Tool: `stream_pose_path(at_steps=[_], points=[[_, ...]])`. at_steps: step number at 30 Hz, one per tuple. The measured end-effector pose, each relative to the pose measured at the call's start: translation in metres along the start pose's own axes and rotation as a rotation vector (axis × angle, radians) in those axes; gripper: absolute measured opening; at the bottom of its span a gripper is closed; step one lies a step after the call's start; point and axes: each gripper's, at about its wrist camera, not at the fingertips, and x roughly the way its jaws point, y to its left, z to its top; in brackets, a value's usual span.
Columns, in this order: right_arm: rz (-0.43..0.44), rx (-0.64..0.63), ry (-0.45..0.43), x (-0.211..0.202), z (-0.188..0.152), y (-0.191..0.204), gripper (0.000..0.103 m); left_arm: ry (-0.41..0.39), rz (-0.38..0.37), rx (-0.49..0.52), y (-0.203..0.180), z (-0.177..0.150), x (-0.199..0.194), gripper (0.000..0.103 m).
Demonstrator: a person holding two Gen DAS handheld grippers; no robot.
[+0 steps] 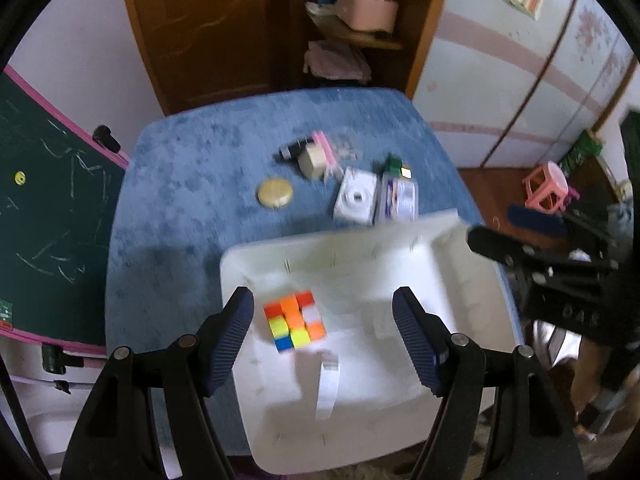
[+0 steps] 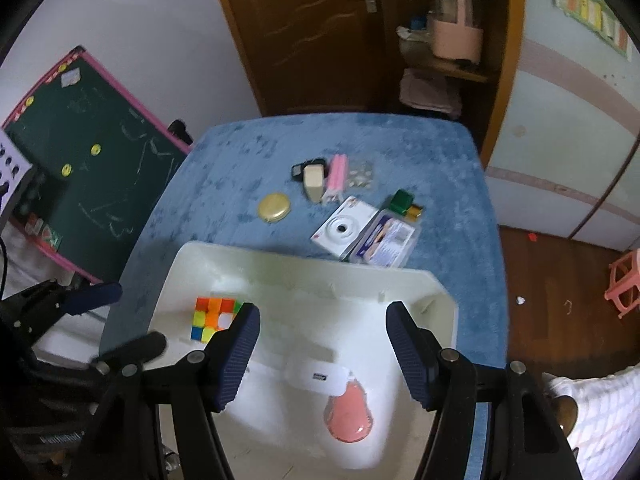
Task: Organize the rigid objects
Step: 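Move both grippers back over the remaining items on the table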
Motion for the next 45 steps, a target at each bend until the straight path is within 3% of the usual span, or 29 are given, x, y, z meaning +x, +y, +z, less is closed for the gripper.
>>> stream_pose_path(at_steps=[11,18,23,26,35,45], points=[[-0.071,0.031,-0.091,-0.042,0.071,-0.025,0.066,-0.097,0.016,-0.026,0.001,0.094,-0.025,0.075],[-0.072,0.088,-0.090,-0.031,0.119,-0.048,0.066,-0.075,0.028,-0.027,-0.004,0.139,0.011,0.075],[-0.072,0.146,-0.040,0.004,0.139,-0.068,0.066,0.000,0.036,-0.055,-0.003,0.161,0.062,0.075],[-0.063,0.203,0.036,0.039,0.148,-0.084,0.066,0.058,0.028,-0.084,0.001,0.166,0.098,0.075],[-0.024,0.347,0.217,0.132,0.140,-0.116,0.066,0.240,0.066,-0.157,0.010,0.169,0.199,0.075],[-0.019,0.458,0.368,0.210,0.121,-0.133,0.066,0.314,0.090,-0.219,0.016,0.164,0.246,0.074]])
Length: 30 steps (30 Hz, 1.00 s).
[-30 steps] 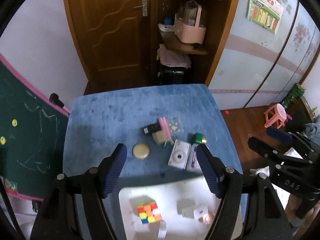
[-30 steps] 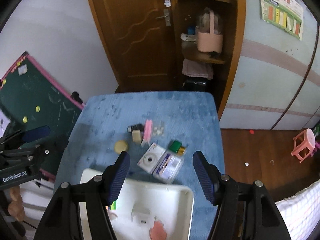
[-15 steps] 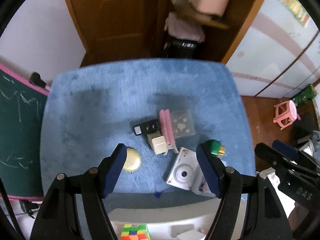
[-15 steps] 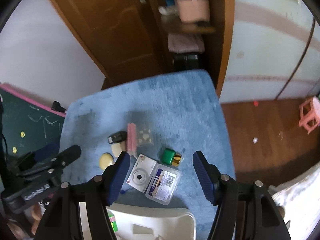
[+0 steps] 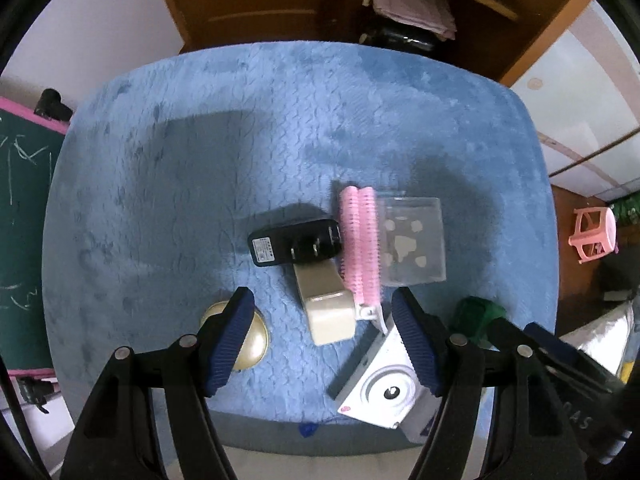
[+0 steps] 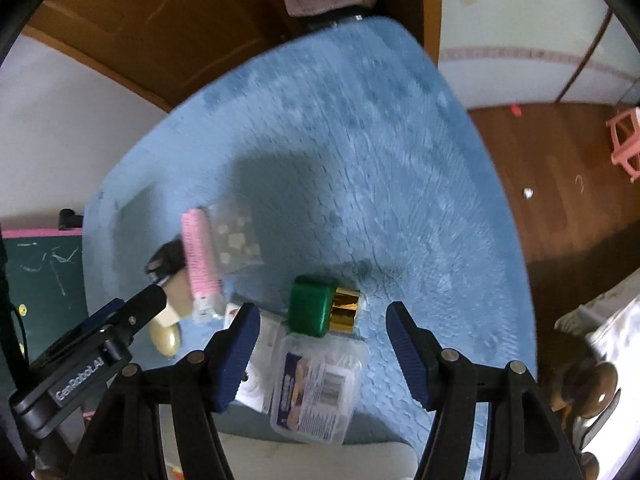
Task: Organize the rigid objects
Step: 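Move both grippers back over the remaining items on the table, then grasp the beige block with the left gripper while the right gripper grasps the green-and-gold bottle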
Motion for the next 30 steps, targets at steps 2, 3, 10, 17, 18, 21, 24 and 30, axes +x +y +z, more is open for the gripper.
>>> stream_pose_path(at_steps=[2,3,10,17,18,21,24,30], points=[[0.002,0.016,0.023,0.012,0.002,-0.002,0.066,0.014,0.001,-0.013,0.001,0.003,0.007,0.074],[0.005,0.024,0.032,0.016,0.003,-0.003,0.066,0.022,0.003,-0.020,0.001,0.003,0.010,0.074],[0.017,0.074,0.081,0.042,0.010,-0.006,0.066,0.076,-0.025,-0.059,0.004,0.007,0.031,0.046],[0.010,0.080,0.084,0.049,0.013,0.001,0.048,0.058,-0.054,-0.072,0.006,0.005,0.034,0.037],[0.006,0.078,0.085,0.050,0.013,0.002,0.048,0.055,-0.057,-0.073,0.007,0.005,0.034,0.031],[0.005,0.076,0.080,0.049,0.011,0.001,0.048,0.046,-0.067,-0.083,0.012,0.001,0.029,0.027],[0.016,0.078,0.076,0.044,0.007,-0.001,0.047,0.035,-0.078,-0.089,0.018,0.000,0.022,0.027],[0.049,0.069,0.030,0.023,0.000,0.001,0.047,-0.013,-0.108,-0.087,0.027,-0.012,-0.013,0.027]])
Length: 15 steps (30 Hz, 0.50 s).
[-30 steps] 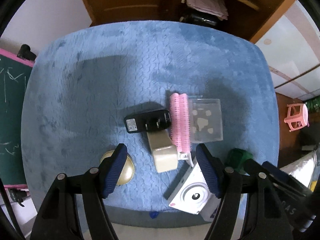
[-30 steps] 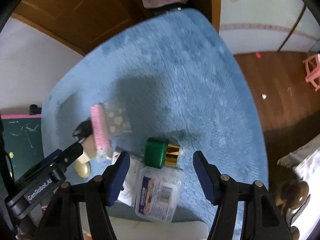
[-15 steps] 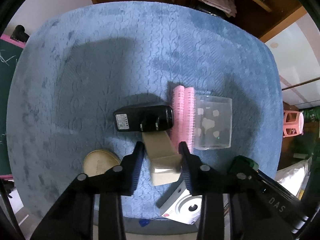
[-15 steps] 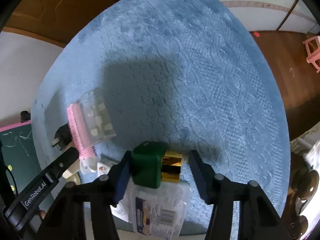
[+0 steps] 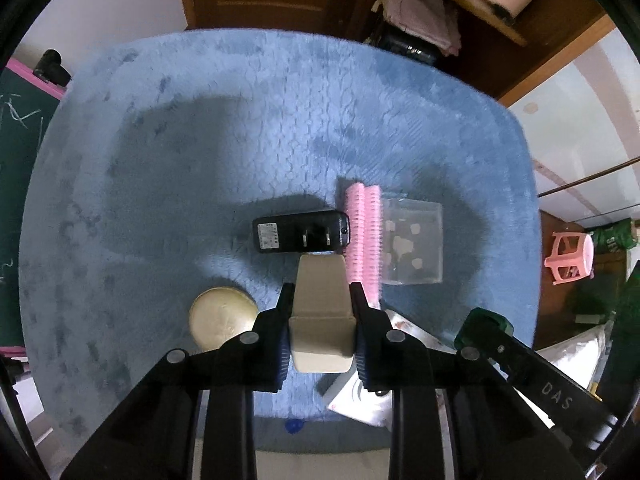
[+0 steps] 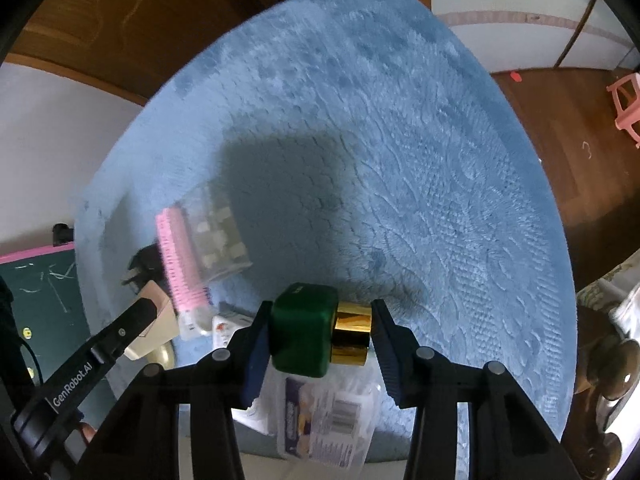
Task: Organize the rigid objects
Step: 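Grasp the beige block with the left gripper while the right gripper grasps the green-and-gold bottle, then carry the beige block and green bottle into the tray and open both grippers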
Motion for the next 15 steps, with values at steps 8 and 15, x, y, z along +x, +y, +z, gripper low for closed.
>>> stream_pose_path(at_steps=[8,15], points=[[0.048,-0.058,-0.087,-0.055,-0.018,0.017,0.047,-0.092,-0.046,0.034,-0.005,-0.015,-0.064,0.027],[0.087,-0.146,-0.180,-0.115,-0.047,0.034,0.047,-0.183,-0.082,0.081,-0.012,-0.045,-0.123,0.027]])
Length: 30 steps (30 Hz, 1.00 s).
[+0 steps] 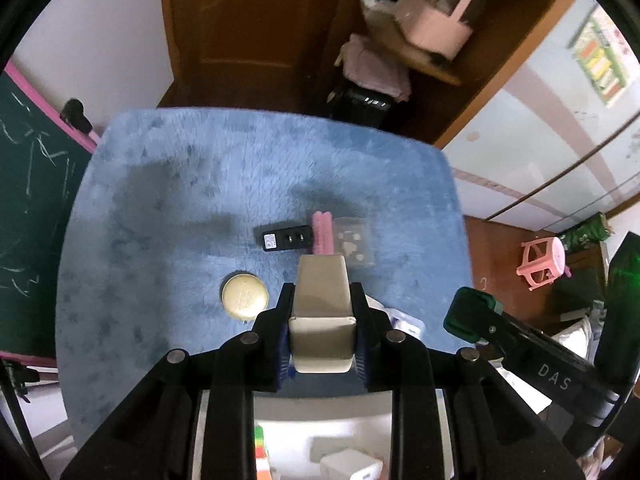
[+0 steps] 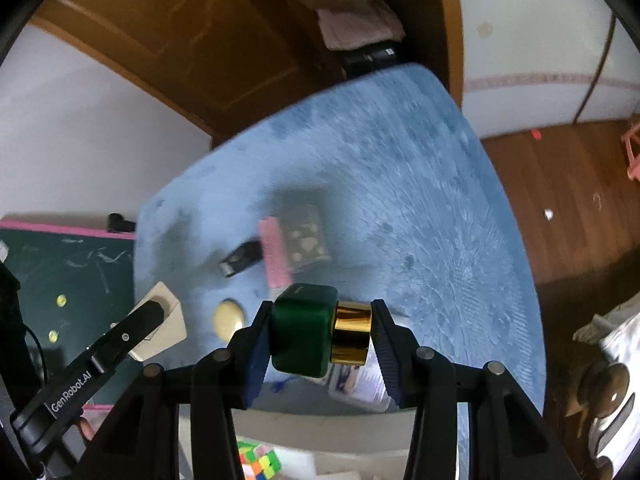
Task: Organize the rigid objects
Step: 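Carry the beige block and green bottle into the tray and open both grippers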
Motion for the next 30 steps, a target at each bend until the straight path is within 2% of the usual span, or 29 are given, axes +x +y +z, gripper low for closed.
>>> stream_pose_path(at_steps=[7,16,22,30], points=[[0.015,-0.107,-0.085,-0.055,-0.033,0.027,0.047,-0.069,-0.009,0.063,-0.012,-0.028,-0.046,0.027],[-0.030,-0.278,-0.157,-0.095,-0.103,0.036,0.047,-0.128,0.020,0.191,-0.030,-0.080,-0.071,0.027],[-0.084,-0.400,-0.178,-0.097,-0.161,0.027,0.047,-0.117,0.020,0.276,-0.035,-0.113,-0.054,0.027],[-0.078,-0.486,-0.082,-0.059,-0.225,0.005,0.047,-0.007,0.055,0.357,-0.041,-0.154,-0.002,0.028]])
